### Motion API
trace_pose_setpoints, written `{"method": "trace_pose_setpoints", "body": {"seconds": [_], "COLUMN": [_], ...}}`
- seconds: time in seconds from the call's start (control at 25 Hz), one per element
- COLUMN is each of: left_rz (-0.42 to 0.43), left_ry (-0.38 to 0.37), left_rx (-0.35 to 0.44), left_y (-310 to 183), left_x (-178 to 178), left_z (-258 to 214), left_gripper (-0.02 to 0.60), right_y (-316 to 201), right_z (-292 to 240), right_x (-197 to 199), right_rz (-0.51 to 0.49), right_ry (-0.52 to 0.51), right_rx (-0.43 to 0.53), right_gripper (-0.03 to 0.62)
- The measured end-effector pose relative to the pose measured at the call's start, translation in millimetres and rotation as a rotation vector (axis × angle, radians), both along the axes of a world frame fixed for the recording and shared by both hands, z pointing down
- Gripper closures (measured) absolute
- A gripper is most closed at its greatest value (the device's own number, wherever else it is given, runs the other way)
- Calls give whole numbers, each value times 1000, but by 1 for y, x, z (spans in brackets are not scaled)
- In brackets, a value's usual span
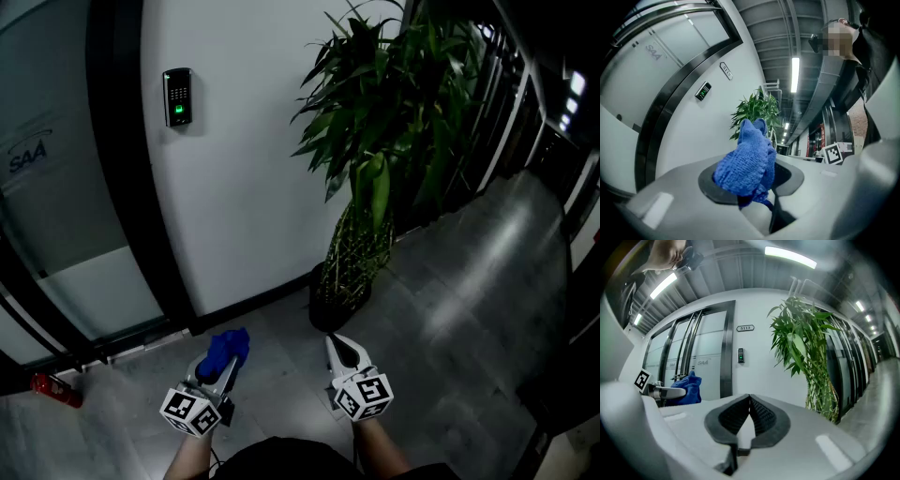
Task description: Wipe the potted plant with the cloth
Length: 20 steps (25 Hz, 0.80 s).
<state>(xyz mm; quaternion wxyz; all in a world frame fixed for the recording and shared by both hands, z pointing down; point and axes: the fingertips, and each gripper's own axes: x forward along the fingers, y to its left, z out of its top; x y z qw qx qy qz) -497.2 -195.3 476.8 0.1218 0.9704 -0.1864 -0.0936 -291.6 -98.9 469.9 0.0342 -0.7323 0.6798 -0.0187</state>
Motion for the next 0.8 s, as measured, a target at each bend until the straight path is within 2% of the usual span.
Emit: {"method": "trace_pose_setpoints", "body": {"seconds": [0.24, 0.36, 0.6, 0.8], "left_rz": [-11, 5, 73, 79], "left_ry": [20, 23, 3, 40], "left_rx": [5, 0, 51, 90], "left_y": [-40, -49, -64, -93], "left_x": [-8, 7, 80, 147], "left_z": [0, 2, -8, -31], "left_gripper": [426, 426, 426, 426], "right_y": [-30, -41, -73, -119], "right_z": [-12, -19, -32, -37], "right_x": [4, 18, 65, 112], "right_rz": [5, 23, 8, -28], "right_ry": [45, 57, 47, 59], "right_rx": [-11, 8, 95, 128], "right_gripper": [591, 591, 591, 591]}}
